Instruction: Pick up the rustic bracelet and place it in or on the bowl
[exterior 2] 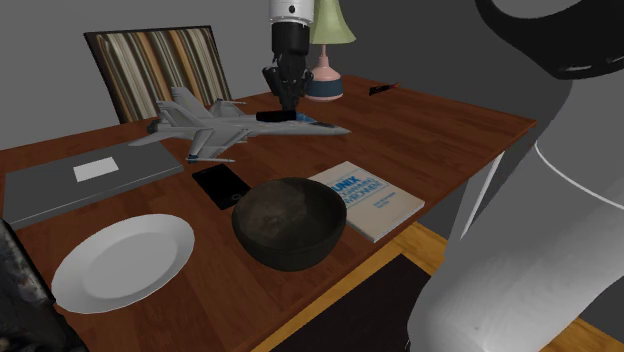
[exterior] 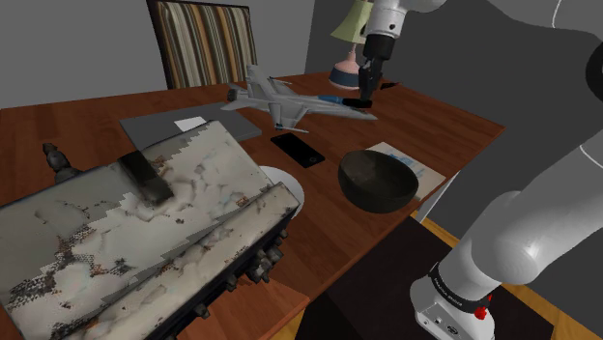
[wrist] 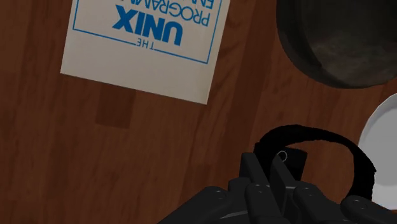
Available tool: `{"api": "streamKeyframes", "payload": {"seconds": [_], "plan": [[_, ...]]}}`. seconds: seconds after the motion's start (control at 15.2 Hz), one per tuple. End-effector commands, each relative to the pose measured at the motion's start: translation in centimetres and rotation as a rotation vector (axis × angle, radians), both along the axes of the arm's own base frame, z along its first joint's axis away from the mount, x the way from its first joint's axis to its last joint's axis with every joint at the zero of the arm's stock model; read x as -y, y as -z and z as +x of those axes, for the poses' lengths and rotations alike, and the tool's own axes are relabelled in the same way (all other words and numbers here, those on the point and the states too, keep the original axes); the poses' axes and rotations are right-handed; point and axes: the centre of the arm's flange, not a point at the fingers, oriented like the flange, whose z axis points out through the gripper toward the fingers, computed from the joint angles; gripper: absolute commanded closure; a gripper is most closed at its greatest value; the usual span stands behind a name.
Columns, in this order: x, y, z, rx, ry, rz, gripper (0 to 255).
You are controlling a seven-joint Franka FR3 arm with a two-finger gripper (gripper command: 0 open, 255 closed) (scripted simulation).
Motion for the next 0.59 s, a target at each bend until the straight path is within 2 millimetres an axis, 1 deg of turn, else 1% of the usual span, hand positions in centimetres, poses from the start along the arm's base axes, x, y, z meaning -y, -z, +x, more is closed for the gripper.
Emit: {"api": "streamKeyframes", "payload": {"seconds": [0.0,0.53], "plan": [[-1.4,-0.1,-2.2,0.0,0.0,0.0,255],[-6.2,0.1,-11.6,0.0,0.0,0.0,255]]}}
